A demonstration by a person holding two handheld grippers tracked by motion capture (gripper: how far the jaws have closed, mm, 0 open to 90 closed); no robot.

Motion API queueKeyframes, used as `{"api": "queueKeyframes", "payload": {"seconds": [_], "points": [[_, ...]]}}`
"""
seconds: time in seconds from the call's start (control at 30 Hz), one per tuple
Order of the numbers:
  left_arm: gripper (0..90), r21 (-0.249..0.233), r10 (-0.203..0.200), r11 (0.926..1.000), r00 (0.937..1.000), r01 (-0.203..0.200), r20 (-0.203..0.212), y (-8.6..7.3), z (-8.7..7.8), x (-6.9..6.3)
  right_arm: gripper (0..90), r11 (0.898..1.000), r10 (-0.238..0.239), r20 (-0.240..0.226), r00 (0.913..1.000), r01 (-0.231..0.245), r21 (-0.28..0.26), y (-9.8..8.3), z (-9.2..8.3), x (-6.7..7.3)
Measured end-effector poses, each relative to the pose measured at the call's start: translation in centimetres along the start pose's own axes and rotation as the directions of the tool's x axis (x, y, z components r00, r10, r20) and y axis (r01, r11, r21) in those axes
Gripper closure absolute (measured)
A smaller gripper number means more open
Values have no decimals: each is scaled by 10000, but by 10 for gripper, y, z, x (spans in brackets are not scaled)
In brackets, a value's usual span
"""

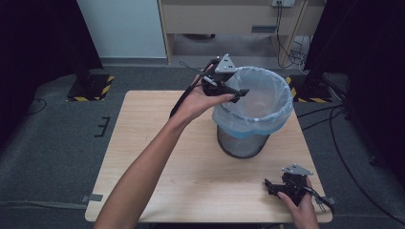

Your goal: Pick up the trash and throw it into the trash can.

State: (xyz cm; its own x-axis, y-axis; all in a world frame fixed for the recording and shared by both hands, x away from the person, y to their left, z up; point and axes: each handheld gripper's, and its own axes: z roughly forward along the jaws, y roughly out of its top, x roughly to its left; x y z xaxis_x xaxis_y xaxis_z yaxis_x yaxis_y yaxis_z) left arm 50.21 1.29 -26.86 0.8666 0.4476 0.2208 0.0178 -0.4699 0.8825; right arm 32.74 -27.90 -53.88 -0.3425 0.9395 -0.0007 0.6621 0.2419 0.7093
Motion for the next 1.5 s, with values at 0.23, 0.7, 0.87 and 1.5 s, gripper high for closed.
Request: {"api": "queueKeyframes", "payload": {"seconds": [0.23, 0.7, 0.87, 1.5], "points": [[151, -98, 212, 9997, 9997, -212, -86, 3, -12, -4, 3, 10000, 0, -2, 10000, 0, -3, 0, 0, 0], [54, 101, -174, 9998, 9998, 173, 117, -1, -22, -3, 3, 10000, -5, -37, 10000, 5, 5, 0, 0, 0], [55, 35, -281, 9996, 9996, 281, 100, -5, -26, -2, 3, 10000, -7, -37, 10000, 7, 5, 0, 0, 0], [57, 48, -908, 9958, 9942, 913, -573, -38, -73, 1, 3, 10000, -2, -31, 10000, 2, 33, 0, 0, 0]]}}
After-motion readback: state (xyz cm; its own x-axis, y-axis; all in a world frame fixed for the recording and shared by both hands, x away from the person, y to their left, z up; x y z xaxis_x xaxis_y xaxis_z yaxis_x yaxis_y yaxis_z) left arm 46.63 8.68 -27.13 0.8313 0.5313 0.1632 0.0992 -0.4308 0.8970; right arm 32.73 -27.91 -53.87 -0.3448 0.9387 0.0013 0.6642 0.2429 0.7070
